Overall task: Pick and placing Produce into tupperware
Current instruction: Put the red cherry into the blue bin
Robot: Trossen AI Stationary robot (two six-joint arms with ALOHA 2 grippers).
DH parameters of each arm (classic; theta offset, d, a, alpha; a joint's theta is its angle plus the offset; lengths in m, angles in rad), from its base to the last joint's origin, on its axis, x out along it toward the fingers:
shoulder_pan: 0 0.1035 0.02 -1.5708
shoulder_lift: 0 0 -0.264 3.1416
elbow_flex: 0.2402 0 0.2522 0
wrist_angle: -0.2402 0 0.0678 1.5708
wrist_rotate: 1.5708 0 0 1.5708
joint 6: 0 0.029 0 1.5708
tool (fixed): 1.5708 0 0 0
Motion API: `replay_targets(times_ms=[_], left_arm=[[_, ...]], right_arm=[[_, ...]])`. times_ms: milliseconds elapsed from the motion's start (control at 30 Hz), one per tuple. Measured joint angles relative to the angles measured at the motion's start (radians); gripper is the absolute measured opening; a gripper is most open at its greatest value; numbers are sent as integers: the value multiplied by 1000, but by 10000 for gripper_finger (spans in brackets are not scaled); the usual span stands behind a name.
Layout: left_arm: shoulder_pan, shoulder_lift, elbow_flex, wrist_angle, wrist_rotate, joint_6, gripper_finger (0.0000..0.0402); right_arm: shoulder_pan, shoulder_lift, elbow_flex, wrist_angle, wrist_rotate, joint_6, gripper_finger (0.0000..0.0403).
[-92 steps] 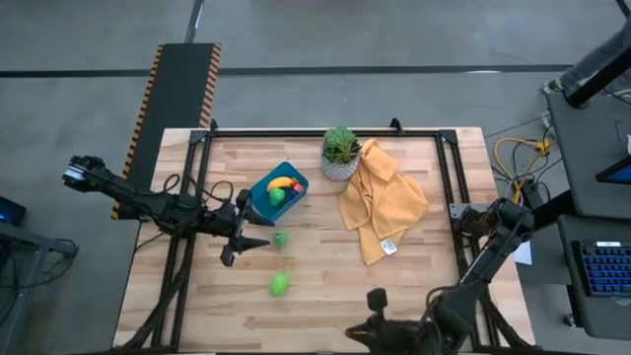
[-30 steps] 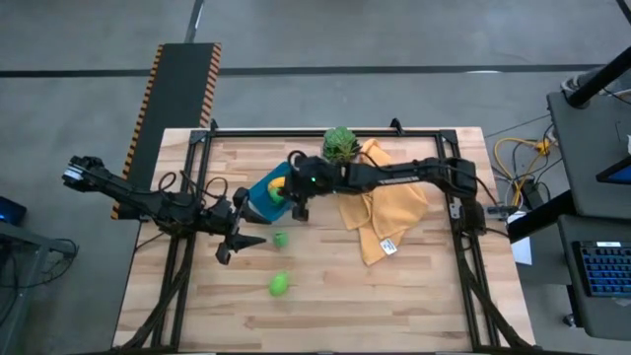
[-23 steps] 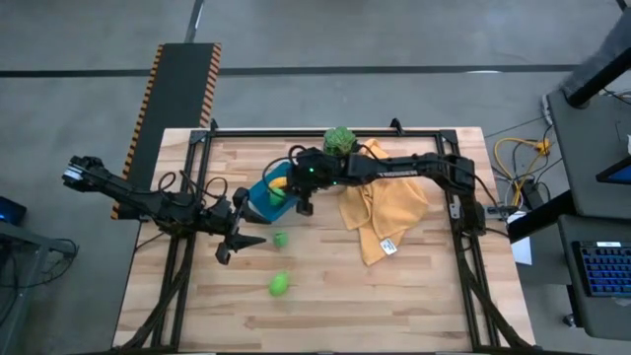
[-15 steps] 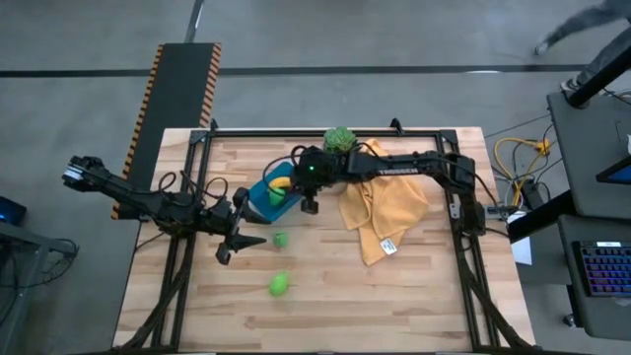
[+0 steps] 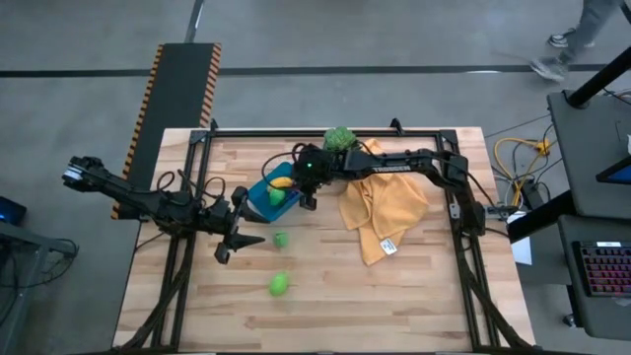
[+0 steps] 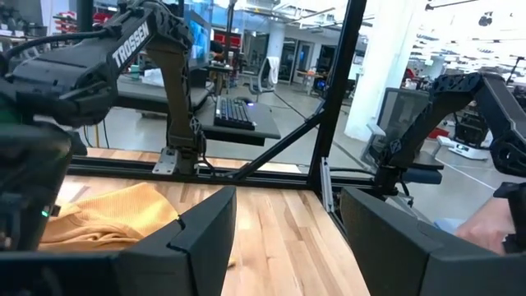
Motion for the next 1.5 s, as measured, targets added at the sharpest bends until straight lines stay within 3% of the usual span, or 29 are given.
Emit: replay_targets(times_ms=[1100, 1500], left_arm=[[-1, 0, 0, -2, 0, 0, 206], [-1, -6, 0, -2, 0, 23, 206]], right_arm=[[-35, 18, 1, -8, 0, 20, 24], [-35, 18, 1, -6, 8, 34, 94]])
